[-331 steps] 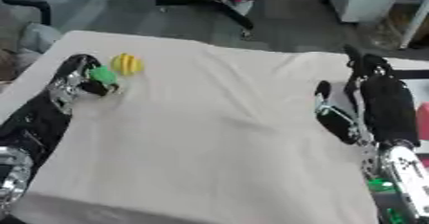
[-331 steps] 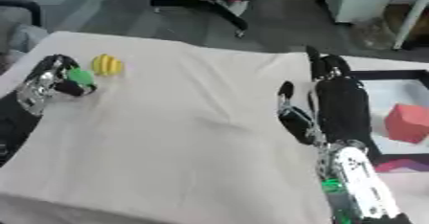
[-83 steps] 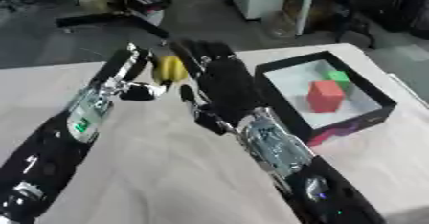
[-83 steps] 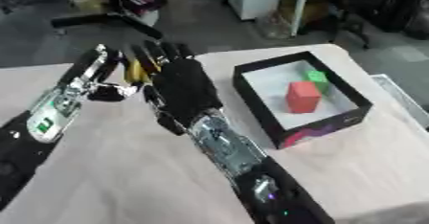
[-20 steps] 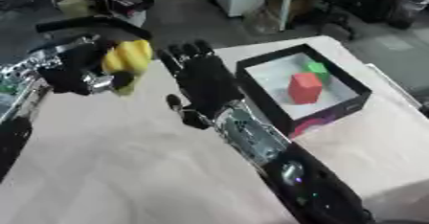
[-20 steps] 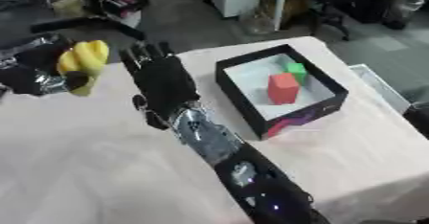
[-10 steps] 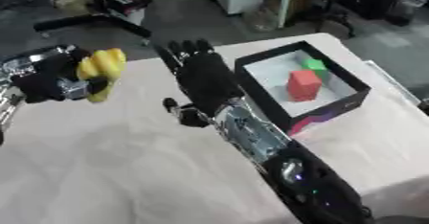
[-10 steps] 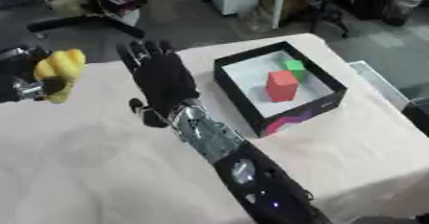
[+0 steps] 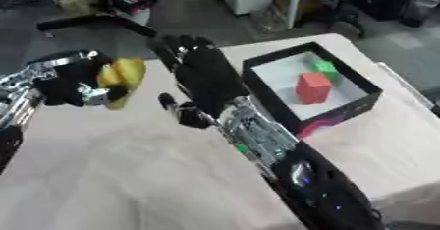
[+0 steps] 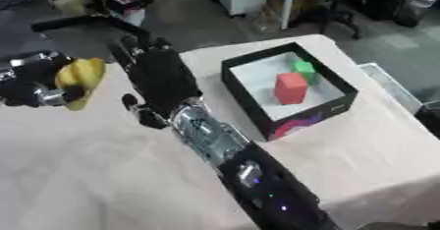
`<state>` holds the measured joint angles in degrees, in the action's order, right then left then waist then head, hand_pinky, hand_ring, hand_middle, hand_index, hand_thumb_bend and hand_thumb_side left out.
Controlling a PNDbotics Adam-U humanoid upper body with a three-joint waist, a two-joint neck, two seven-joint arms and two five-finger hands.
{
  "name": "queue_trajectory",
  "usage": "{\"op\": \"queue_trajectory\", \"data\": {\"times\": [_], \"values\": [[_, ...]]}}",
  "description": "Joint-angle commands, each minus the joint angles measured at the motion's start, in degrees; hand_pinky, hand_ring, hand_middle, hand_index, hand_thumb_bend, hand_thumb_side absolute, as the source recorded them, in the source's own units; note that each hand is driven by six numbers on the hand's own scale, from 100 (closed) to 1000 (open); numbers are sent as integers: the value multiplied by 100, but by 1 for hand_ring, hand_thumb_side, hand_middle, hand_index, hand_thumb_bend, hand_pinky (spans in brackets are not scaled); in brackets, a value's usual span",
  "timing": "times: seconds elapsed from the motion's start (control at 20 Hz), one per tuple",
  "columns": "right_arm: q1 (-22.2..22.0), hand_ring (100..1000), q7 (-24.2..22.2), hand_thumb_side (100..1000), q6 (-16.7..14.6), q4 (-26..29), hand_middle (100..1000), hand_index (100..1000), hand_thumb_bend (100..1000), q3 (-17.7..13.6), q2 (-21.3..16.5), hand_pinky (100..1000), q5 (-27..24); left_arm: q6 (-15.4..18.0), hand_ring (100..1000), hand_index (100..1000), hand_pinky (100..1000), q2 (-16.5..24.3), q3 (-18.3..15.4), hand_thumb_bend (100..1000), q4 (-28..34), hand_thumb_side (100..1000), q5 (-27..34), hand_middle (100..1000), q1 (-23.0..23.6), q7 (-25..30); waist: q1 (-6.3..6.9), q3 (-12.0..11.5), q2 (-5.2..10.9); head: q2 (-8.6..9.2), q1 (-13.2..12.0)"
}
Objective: Pick up the objects with one hand, pass them to the other hand, and then place them into the box on the other side of the table.
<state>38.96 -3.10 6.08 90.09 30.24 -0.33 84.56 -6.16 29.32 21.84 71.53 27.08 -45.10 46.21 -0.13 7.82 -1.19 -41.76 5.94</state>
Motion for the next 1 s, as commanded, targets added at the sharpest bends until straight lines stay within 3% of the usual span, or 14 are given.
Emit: {"op": "queue_trajectory", "data": {"times": [0.05,0.6,1.0], "values": [[149,778,-2,293,-53,120,796,928,356,24,49,587,-234,29,100,131,114,-22,-12,279,36,100,-63,100,-180,34,10,-9,91,-15,10],[183,772,-132,267,12,159,787,918,322,117,-82,559,-777,52,100,132,113,-161,32,279,103,100,-108,100,-277,69,3,-15,98,-23,31],[185,712,-274,131,43,146,698,825,147,124,-106,510,-756,31,100,133,116,-196,64,280,146,100,-97,100,-302,108,-1,-16,106,-17,34]]}}
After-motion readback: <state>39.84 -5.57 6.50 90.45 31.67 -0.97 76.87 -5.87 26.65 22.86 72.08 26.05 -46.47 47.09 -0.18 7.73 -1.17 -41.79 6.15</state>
